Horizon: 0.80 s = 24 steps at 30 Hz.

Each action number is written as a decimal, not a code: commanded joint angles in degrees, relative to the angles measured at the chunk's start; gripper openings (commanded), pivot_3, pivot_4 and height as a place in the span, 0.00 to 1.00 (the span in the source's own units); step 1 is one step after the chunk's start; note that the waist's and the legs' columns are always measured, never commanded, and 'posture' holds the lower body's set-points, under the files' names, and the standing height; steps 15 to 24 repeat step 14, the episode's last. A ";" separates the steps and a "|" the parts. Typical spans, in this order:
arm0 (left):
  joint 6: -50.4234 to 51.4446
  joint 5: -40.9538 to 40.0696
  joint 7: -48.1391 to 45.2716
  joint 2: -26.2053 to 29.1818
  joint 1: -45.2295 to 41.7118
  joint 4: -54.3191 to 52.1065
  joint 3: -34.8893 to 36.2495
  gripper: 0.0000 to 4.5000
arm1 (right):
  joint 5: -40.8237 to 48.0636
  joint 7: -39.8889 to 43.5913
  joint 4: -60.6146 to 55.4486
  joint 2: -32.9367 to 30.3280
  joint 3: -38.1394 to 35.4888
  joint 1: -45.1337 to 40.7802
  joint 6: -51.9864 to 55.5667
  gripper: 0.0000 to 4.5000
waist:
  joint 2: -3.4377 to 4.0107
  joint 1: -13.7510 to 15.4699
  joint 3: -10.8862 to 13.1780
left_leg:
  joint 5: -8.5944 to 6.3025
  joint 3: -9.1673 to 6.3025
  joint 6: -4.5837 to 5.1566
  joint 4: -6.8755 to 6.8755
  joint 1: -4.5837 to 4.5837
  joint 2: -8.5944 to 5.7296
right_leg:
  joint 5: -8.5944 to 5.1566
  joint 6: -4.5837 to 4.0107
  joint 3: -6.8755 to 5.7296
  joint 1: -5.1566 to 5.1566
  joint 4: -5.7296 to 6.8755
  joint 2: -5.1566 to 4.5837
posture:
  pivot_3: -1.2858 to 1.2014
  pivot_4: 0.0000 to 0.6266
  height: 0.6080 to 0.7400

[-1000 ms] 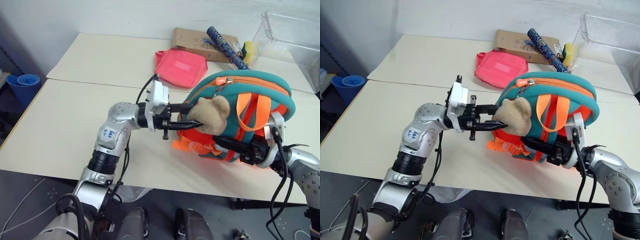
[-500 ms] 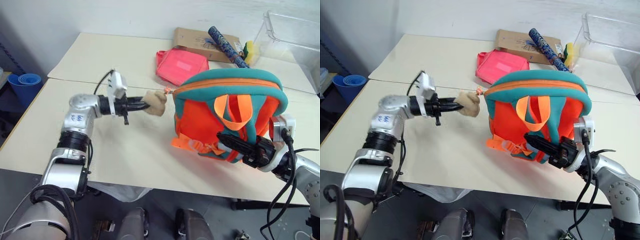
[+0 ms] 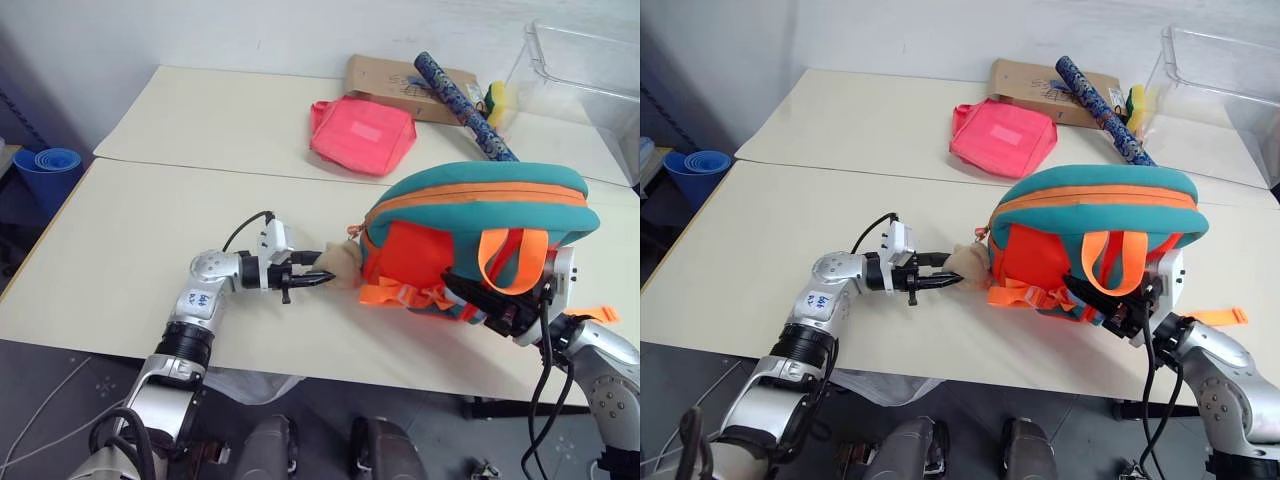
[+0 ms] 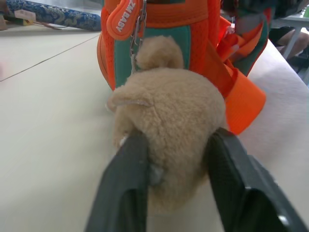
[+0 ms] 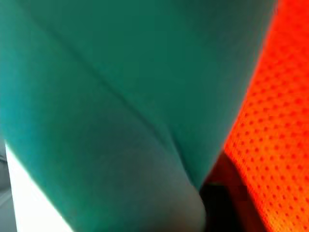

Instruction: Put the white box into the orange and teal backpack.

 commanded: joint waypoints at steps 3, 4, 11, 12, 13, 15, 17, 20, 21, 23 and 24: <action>2.78 -5.98 -3.81 11.21 11.65 -13.95 7.88 0.84 | -8.38 10.61 3.11 -4.77 -7.97 9.86 -15.45 0.67 | 0.03 -0.44 -0.01 | -0.03 0.03 -0.05 -0.07 0.04 0.06 | 0.00 0.00 -0.01 0.02 -0.03 0.09 | 0.52 0.24 1.00; 2.79 -6.29 -4.18 13.00 14.34 -15.65 8.93 0.89 | -9.70 12.69 5.22 -5.82 -9.61 11.64 -18.16 0.74 | 0.03 -0.45 -0.01 | -0.03 0.02 -0.05 -0.09 0.08 0.06 | 0.00 0.00 -0.01 0.07 -0.04 0.08 | 0.52 0.24 1.00; -1.70 -3.38 1.02 19.13 27.75 -21.51 15.47 0.91 | -14.09 17.92 20.00 -9.61 -15.55 11.08 -31.70 0.99 | 0.05 -0.18 0.00 | -0.13 0.01 -0.02 -0.10 0.21 -0.01 | 0.00 -0.01 -0.09 0.18 -0.33 -0.38 | 0.52 0.24 1.00; -1.49 -3.78 0.99 19.55 29.15 -22.50 15.68 0.91 | -15.20 18.49 22.66 -9.95 -15.18 10.10 -34.49 0.99 | 0.05 -0.17 0.00 | -0.26 0.00 -0.28 -0.14 0.23 0.00 | -0.01 -0.01 -0.10 0.16 -0.32 -0.39 | 0.52 0.24 1.00; -1.12 -4.12 1.12 19.87 30.39 -23.64 15.78 0.91 | -16.29 19.12 25.45 -10.30 -14.75 9.05 -37.26 0.99 | 0.05 -0.17 0.00 | -0.27 0.01 -0.36 -0.19 0.24 0.01 | -0.02 -0.03 -0.10 0.14 -0.31 -0.39 | 0.52 0.24 1.00; -0.85 -4.41 1.24 20.04 31.22 -24.56 15.76 0.91 | -16.96 19.34 27.84 -10.47 -14.39 8.08 -38.81 0.99 | 0.05 -0.17 0.00 | -0.27 0.01 -0.39 -0.23 0.25 0.01 | -0.02 -0.04 -0.10 0.12 -0.31 -0.39 | 0.52 0.24 1.00; -0.85 -4.41 1.24 20.04 31.22 -24.56 15.76 0.91 | -16.96 19.34 27.84 -10.47 -14.39 8.08 -38.81 0.99 | 0.05 -0.17 0.00 | -0.27 0.01 -0.39 -0.23 0.25 0.01 | -0.02 -0.04 -0.10 0.12 -0.31 -0.39 | 0.52 0.24 1.00; -0.85 -4.41 1.24 20.04 31.22 -24.56 15.76 0.91 | -16.96 19.34 27.84 -10.47 -14.39 8.08 -38.81 0.99 | 0.05 -0.17 0.00 | -0.27 0.01 -0.39 -0.23 0.25 0.01 | -0.02 -0.04 -0.10 0.12 -0.31 -0.39 | 0.52 0.24 1.00; -0.85 -4.41 1.24 20.04 31.22 -24.56 15.76 0.91 | -16.96 19.34 27.84 -10.47 -14.39 8.08 -38.81 0.99 | 0.05 -0.17 0.00 | -0.27 0.01 -0.39 -0.23 0.25 0.01 | -0.02 -0.04 -0.10 0.12 -0.31 -0.39 | 0.52 0.24 1.00; -0.85 -4.41 1.24 20.04 31.22 -24.56 15.76 0.91 | -16.96 19.34 27.84 -10.47 -14.39 8.08 -38.81 0.99 | 0.05 -0.17 0.00 | -0.27 0.01 -0.39 -0.23 0.25 0.01 | -0.02 -0.04 -0.10 0.12 -0.31 -0.39 | 0.52 0.24 1.00; -0.85 -4.41 1.24 20.04 31.22 -24.56 15.76 0.91 | -16.96 19.34 27.84 -10.47 -14.39 8.08 -38.81 0.99 | 0.05 -0.17 0.00 | -0.27 0.01 -0.39 -0.23 0.25 0.01 | -0.02 -0.04 -0.10 0.12 -0.31 -0.39 | 0.52 0.24 1.00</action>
